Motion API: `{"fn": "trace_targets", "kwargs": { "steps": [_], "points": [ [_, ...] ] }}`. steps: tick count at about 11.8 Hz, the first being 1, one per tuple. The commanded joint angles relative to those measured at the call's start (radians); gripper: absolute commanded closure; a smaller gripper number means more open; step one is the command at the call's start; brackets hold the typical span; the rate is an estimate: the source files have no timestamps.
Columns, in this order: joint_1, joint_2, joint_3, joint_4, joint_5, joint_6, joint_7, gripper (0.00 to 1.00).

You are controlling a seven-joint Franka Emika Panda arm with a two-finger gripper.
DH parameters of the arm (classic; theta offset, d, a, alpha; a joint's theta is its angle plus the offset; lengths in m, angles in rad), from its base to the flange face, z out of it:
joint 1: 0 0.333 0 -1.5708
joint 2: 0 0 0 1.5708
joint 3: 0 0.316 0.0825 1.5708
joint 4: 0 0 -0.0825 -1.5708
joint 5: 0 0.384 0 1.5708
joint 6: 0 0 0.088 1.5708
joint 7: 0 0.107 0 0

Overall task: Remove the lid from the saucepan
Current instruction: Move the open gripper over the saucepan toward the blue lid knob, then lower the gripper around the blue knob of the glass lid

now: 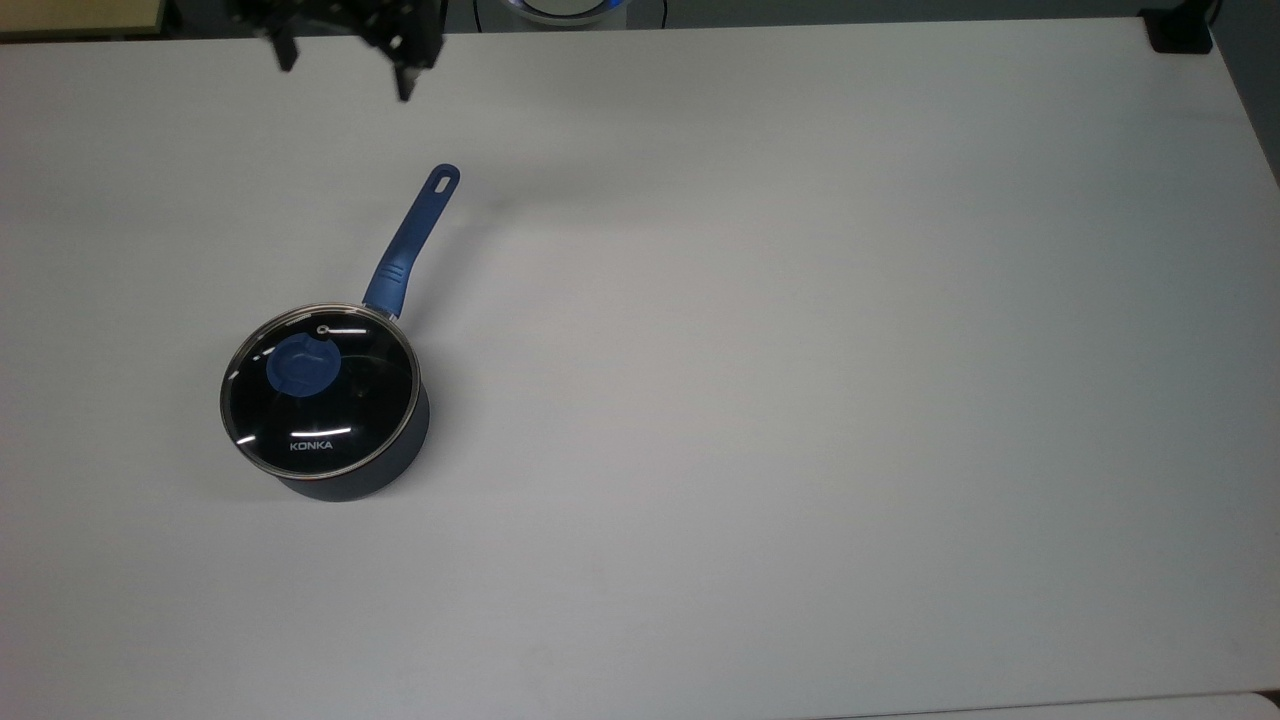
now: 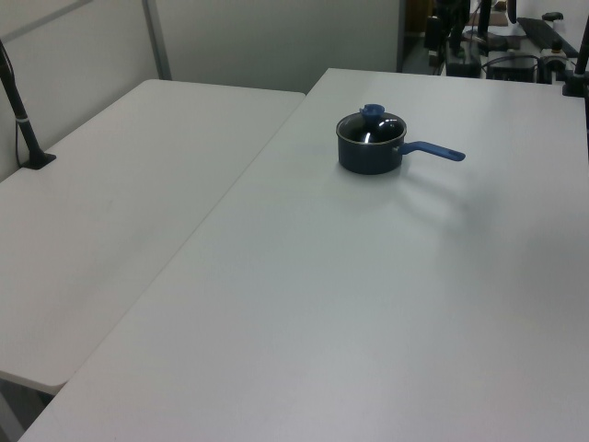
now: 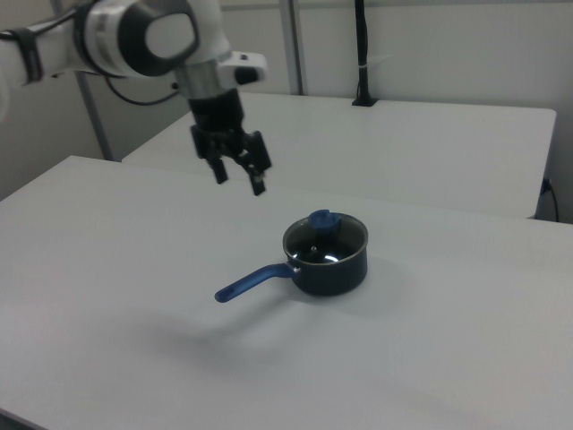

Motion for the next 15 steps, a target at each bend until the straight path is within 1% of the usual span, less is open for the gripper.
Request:
{"fn": "trace_targets", "kwargs": {
  "steps": [1,2,3,5,6,8,9,15],
  "points": [
    [-0.088,0.137,-0.004,0.091,0.016,0.194,-0.019,0.0],
    [-0.104,0.185,-0.004,0.094,0.006,0.286,-0.014,0.0],
    [-0.107,0.234,-0.004,0.103,0.003,0.317,-0.014,0.0],
    [-0.107,0.317,-0.004,0.158,0.013,0.383,-0.002,0.0],
    [-0.104,0.354,-0.004,0.172,0.033,0.423,0.03,0.0],
    [-0.103,0.384,-0.003,0.17,0.111,0.517,0.071,0.0],
    [-0.096,0.401,0.0,0.17,0.121,0.531,0.093,0.0],
    [-0.073,0.424,0.006,0.147,0.109,0.551,0.098,0.0]
  ]
}}
